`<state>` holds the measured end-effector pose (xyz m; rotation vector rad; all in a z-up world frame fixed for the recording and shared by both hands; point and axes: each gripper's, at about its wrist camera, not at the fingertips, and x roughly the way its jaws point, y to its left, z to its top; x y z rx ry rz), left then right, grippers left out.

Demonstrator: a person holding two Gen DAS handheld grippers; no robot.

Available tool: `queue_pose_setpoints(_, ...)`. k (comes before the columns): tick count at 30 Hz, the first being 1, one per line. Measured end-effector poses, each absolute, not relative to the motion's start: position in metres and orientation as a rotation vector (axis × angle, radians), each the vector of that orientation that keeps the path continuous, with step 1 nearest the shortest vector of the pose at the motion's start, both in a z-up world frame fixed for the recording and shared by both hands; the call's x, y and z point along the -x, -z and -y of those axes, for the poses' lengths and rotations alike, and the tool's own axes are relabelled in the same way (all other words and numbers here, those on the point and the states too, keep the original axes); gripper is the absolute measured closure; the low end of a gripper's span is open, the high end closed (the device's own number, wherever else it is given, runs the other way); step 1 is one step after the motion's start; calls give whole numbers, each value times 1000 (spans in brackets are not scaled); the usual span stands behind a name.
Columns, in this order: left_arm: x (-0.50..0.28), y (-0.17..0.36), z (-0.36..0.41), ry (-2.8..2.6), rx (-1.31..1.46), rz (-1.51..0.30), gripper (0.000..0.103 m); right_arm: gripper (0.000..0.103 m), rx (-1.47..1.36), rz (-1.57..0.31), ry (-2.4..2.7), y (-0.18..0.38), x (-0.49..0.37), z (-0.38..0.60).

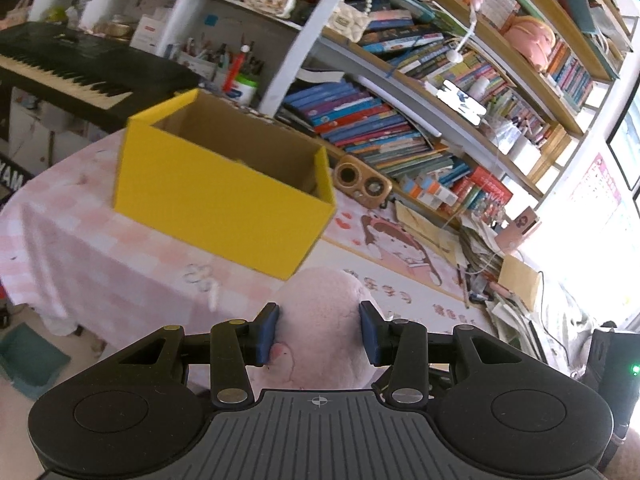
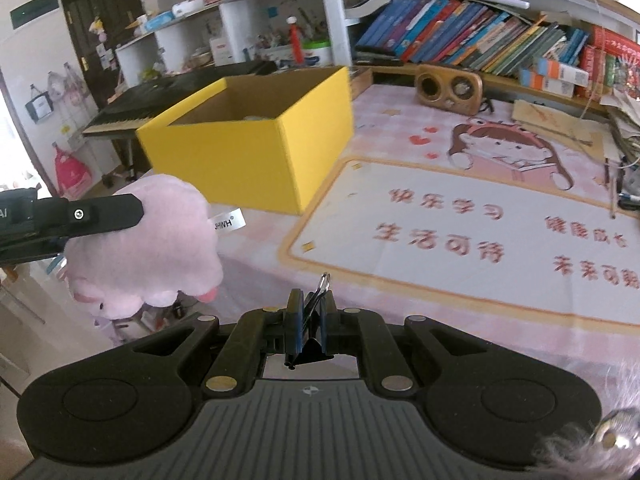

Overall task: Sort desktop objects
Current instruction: 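Lift the pig plush and binder clip and carry both toward the yellow box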

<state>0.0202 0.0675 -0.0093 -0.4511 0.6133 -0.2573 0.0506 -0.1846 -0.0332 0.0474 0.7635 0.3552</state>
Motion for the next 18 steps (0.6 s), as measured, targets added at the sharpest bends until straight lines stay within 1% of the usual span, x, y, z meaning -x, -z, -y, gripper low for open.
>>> queue_pose_setpoints(18, 4, 16, -128, 178, 491, -598, 62, 95, -15, -808, -458, 42, -42, 117)
